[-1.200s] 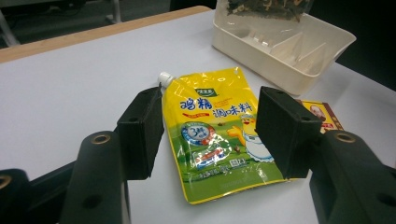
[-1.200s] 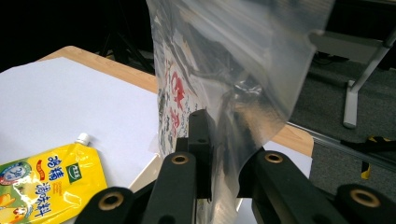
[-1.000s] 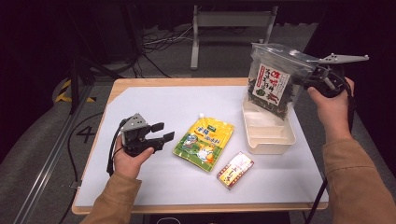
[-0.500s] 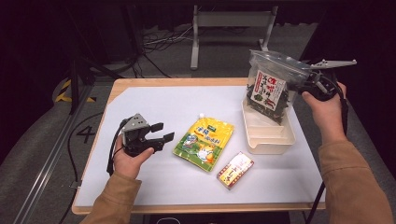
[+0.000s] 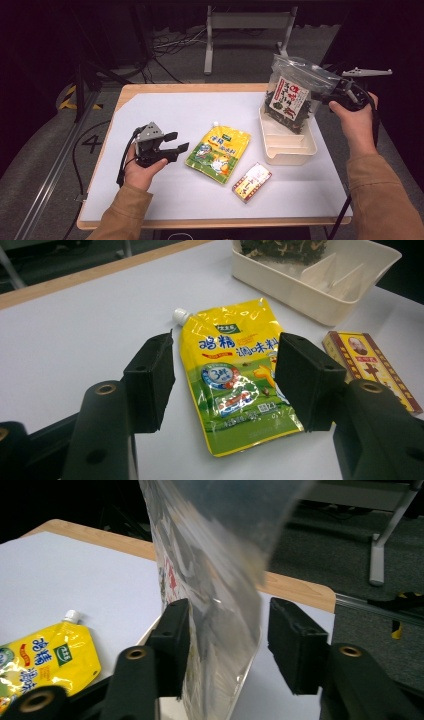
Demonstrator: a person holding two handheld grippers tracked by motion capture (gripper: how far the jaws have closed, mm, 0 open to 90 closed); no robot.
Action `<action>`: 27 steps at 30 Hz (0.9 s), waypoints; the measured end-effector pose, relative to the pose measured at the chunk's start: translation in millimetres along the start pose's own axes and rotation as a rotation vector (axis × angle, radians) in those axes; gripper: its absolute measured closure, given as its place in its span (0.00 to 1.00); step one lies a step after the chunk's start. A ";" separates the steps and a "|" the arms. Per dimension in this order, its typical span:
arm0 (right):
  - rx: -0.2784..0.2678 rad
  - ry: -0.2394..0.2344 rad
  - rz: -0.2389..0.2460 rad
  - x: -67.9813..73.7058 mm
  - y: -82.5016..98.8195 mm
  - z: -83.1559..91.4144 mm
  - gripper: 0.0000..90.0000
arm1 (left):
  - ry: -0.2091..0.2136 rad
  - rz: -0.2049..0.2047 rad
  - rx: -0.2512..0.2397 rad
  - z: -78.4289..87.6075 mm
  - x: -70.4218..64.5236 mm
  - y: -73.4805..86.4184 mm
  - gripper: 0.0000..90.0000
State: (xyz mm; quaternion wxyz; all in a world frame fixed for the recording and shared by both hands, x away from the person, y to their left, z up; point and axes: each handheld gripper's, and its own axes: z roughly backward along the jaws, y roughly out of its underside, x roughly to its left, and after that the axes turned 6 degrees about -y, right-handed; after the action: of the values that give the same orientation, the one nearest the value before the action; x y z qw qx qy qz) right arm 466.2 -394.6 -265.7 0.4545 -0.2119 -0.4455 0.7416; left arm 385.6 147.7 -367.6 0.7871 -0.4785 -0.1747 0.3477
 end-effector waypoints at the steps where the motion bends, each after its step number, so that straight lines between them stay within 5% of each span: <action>1: -0.007 -0.009 -0.005 -0.1 1.9 1.3 0.52 | 0.004 0.004 0.001 -0.5 0.5 0.5 0.44; 7: -0.037 -0.035 -0.012 1.2 10.2 10.9 0.44 | -0.020 -0.023 -0.010 -3.3 3.4 2.2 0.39; 17: -0.047 -0.013 0.026 9.3 19.2 35.2 0.43 | -0.022 0.019 0.035 -10.4 9.3 2.0 0.33; 27: -0.059 -0.059 0.054 31.3 23.0 48.0 0.43 | 0.013 0.046 0.093 -23.4 11.4 -2.6 0.31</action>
State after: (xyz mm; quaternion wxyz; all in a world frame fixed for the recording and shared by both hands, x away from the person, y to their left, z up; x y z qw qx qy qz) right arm 404.9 -394.3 -257.8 0.4147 -0.2154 -0.4745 0.7460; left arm 408.7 140.3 -377.1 0.8015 -0.4476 -0.1419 0.3704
